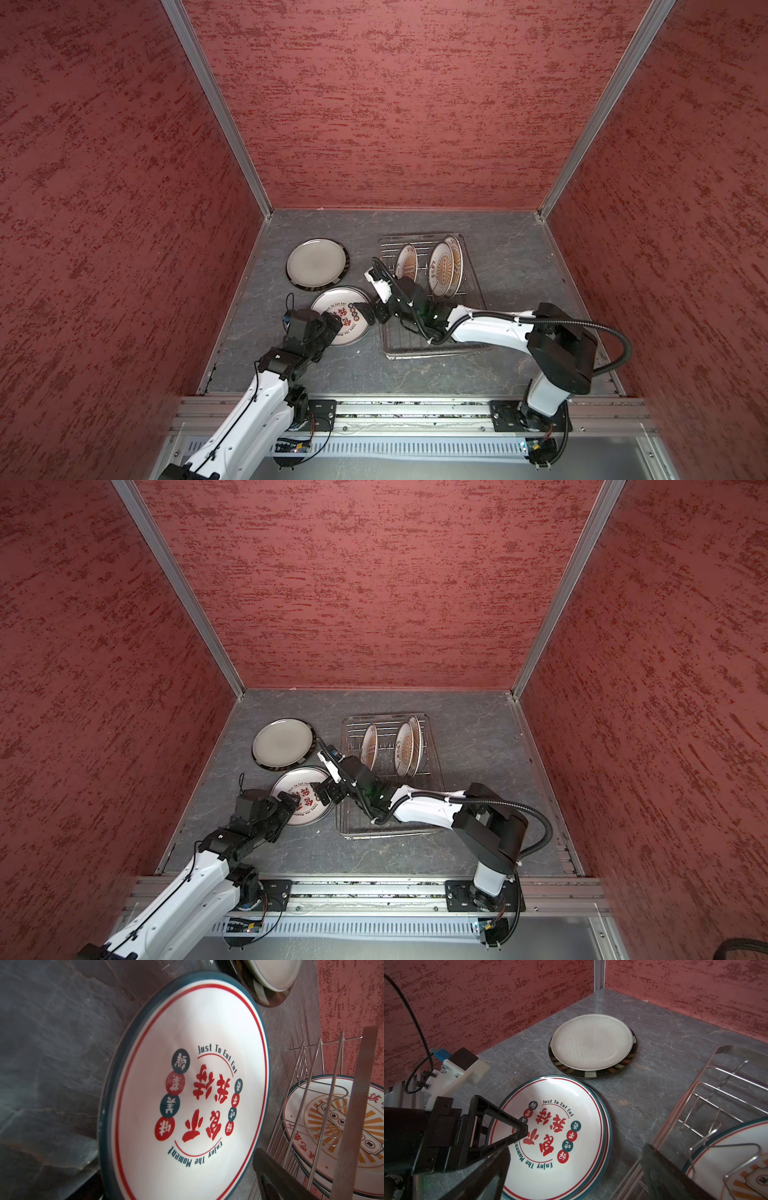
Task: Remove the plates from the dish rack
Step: 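Lower the red-lettered plate onto the red-lettered stack with the left gripper, then open the left gripper off the plate while the right moves to the rack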
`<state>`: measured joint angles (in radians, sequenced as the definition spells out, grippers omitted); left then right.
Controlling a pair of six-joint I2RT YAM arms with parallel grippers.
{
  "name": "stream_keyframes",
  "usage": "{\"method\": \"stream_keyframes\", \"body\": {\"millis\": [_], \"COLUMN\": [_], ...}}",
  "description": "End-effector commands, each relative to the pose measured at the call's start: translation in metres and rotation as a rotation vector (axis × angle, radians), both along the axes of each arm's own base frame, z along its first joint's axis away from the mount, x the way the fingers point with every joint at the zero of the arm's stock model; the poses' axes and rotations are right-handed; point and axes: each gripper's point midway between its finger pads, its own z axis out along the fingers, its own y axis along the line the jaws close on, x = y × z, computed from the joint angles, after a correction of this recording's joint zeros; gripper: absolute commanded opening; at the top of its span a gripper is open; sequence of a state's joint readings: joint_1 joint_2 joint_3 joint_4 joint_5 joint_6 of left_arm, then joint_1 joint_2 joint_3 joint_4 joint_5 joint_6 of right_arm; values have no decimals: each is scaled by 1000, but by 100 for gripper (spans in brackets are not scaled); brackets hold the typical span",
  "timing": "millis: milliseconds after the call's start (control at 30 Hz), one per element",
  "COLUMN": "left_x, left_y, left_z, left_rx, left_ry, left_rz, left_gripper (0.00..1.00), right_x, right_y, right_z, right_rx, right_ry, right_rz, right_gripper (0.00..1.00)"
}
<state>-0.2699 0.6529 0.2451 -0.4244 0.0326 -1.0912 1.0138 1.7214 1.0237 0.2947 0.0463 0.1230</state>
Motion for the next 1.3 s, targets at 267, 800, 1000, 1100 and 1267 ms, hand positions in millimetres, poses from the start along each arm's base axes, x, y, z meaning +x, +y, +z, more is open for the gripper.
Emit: {"method": "stream_keyframes", "body": {"millis": [267,800,1000,1100,1267], "left_x": [12,14,10,9,8], "left_y": [-7,-16,-10,-8,-7], "left_z": [16,17,16,17,18], "left_rx": [-12,-31,-8,-1,-1], "left_ry": [-48,-55,-42,-41,-41], "left_rz": [-26,-57,-33,-26,-25], "left_gripper": [94,86,64,64,66], "right_x": [-1,-1,0,0,-1], "right_y": [5,3,2,1,-1], "right_z": [4,5,4,4,3], "right_rx": [10,15,9,11,12], "right_ry": [-17,-21,-21,-23,-24], "right_rz": [5,0,-5,-8,-10], "right_gripper": [99,99,99,99,99]}}
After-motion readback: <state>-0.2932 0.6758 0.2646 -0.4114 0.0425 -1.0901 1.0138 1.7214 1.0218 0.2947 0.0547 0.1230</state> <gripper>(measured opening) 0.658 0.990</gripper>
